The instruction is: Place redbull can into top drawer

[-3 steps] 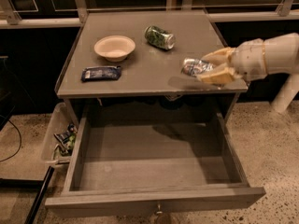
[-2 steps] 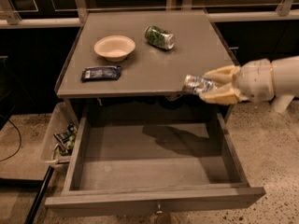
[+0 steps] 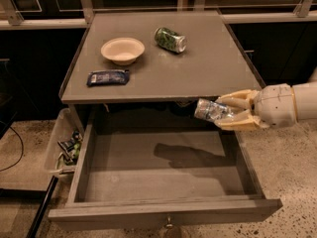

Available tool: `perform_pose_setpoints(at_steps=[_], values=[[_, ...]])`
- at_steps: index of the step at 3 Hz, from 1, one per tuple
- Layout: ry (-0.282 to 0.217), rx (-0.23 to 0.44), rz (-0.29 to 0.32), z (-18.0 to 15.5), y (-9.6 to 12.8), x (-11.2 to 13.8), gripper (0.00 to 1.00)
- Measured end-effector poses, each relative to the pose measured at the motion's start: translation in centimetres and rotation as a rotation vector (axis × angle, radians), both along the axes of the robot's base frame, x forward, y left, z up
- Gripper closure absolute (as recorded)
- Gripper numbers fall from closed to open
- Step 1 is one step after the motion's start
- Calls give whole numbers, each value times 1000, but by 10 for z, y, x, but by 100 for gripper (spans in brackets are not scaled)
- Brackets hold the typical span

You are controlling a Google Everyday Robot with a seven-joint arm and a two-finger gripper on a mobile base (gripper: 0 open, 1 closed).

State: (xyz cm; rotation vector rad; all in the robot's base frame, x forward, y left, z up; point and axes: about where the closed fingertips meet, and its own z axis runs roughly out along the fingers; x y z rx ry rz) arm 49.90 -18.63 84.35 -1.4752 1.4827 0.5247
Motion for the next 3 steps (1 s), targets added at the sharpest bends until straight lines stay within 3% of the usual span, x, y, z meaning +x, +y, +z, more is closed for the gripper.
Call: perform_pose_setpoints(at_steps=[1,3], values=[[3,15,-18,-15,10,4,100],[32,-82,-28,-100,54,9,100]])
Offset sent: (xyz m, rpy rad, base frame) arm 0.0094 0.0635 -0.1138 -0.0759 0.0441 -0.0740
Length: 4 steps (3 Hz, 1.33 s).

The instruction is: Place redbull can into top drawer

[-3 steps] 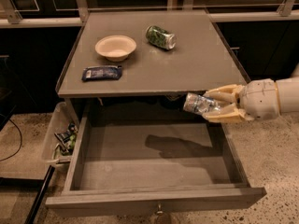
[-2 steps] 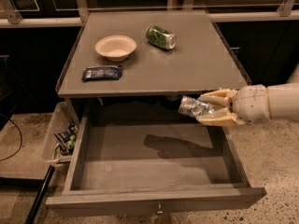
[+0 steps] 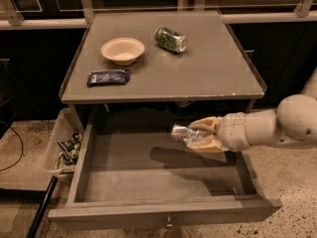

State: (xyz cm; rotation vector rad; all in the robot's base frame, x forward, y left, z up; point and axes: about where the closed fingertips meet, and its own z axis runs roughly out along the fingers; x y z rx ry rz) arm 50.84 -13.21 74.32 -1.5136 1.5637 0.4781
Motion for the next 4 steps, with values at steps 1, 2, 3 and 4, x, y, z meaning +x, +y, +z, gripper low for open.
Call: perform_pose_setpoints(at_steps=[1,2,3,4], values=[[15,-57,56,-43,17,-3,100],[38,-68,108,-78,31,-6,100],[68,-32,135,-105,45,-8,100],[78,-15,147,-122,54,-3,100]])
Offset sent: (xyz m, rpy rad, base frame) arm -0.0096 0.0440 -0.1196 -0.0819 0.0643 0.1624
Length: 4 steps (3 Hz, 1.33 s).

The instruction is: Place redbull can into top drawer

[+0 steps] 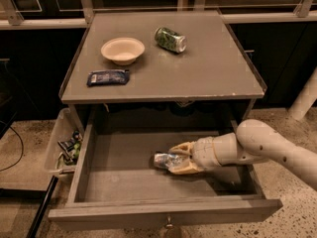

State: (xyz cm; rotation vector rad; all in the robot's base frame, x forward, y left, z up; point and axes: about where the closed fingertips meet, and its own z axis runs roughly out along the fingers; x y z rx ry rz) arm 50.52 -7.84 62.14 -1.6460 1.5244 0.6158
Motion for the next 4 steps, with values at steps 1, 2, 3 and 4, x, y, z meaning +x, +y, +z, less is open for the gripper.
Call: perform_pose_setpoints(at_steps=[1,2,3,4], values=[[1,1,1,-1,0,0,82],[1,1,1,-1,0,0,59],[2,1,1,-1,0,0,35],[5,3,3,-1,1,0,12]])
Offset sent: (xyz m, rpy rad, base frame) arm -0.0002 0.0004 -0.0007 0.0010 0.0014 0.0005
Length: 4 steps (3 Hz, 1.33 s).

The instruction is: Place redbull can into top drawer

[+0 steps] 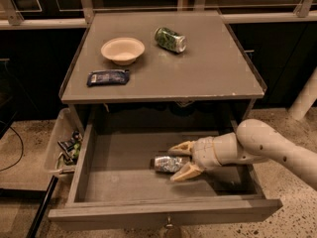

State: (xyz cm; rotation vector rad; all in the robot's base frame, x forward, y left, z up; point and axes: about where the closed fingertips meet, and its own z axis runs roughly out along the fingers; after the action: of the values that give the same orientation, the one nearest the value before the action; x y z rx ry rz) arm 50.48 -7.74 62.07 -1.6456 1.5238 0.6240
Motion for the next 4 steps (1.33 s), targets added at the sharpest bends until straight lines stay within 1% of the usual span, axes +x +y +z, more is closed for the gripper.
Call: perform_pose_setpoints(at_steps=[1,2,3,4], values=[[-19,9,16,15,-4,0,0],[-73,-36,36,43,-20,-1,0],[-119,-72,62,77,-50,2,0],[-140,-87,97,114,-84,5,0]])
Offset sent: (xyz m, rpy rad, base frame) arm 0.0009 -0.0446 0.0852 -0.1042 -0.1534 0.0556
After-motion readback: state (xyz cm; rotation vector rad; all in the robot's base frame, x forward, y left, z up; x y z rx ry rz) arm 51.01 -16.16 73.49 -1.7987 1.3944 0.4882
